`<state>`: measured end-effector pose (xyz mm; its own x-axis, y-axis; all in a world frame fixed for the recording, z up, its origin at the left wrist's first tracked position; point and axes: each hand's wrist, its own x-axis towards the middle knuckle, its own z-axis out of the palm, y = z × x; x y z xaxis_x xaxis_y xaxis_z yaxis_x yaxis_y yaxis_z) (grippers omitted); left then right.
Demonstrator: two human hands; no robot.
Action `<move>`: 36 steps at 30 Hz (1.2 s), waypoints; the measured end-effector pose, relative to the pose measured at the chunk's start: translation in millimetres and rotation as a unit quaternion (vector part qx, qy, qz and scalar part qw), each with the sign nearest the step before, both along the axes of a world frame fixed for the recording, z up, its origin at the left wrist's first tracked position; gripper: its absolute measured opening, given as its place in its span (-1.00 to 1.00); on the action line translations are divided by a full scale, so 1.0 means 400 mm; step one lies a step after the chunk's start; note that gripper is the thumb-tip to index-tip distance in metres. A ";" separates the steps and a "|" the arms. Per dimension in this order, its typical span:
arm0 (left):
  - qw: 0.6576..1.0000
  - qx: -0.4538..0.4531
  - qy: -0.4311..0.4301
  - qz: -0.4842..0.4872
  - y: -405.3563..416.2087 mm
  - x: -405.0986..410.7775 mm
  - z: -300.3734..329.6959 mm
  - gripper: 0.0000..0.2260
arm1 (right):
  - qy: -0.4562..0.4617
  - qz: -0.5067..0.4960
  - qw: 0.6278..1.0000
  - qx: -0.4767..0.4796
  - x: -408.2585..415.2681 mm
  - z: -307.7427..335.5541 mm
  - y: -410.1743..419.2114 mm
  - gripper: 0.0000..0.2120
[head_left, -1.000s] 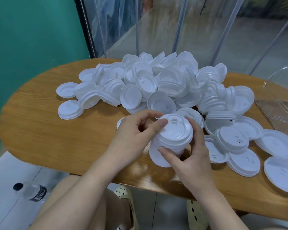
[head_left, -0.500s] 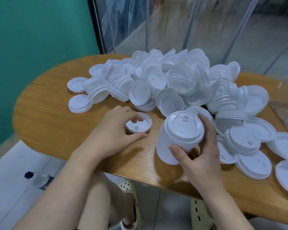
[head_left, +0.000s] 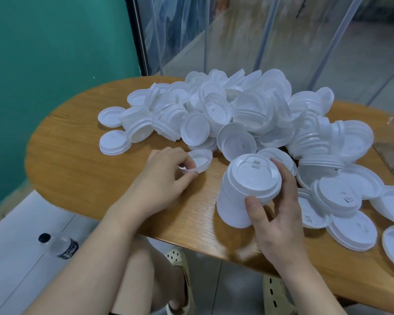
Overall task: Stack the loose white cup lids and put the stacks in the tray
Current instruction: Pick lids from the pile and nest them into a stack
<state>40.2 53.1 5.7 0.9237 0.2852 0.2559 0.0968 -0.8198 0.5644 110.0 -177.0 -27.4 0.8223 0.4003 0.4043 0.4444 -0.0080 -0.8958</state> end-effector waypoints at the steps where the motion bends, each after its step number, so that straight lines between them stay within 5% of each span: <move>1: 0.999 -0.038 -0.020 0.005 -0.004 -0.003 0.008 -0.88 | 0.003 0.001 1.000 0.000 0.000 0.000 0.001 -0.23; 6: 0.961 -0.242 -0.129 0.014 -0.034 -0.015 0.074 -0.89 | 0.001 -0.004 1.000 0.008 -0.005 -0.001 0.006 -0.22; 11: 0.880 -0.399 -0.250 -0.069 -0.083 -0.025 0.158 -0.87 | 0.017 -0.019 1.000 0.009 -0.012 0.007 0.013 -0.20; 14: 0.833 -0.495 -0.213 -0.129 -0.115 -0.015 0.159 -0.77 | 0.021 -0.016 1.000 0.009 -0.016 0.010 0.018 -0.23; 18: 0.813 -0.554 -0.136 -0.114 -0.153 0.008 0.132 -0.70 | 0.035 -0.008 0.999 0.018 -0.023 0.026 0.021 -0.34; 29: 0.924 -0.371 -0.056 -0.069 -0.152 0.028 0.089 -0.83 | 0.017 0.003 1.000 0.011 -0.017 0.021 0.018 -0.36; 36: 0.950 -0.297 -0.039 -0.089 -0.141 0.023 0.065 -0.80 | 0.043 0.007 0.999 0.008 -0.014 0.015 0.016 -0.30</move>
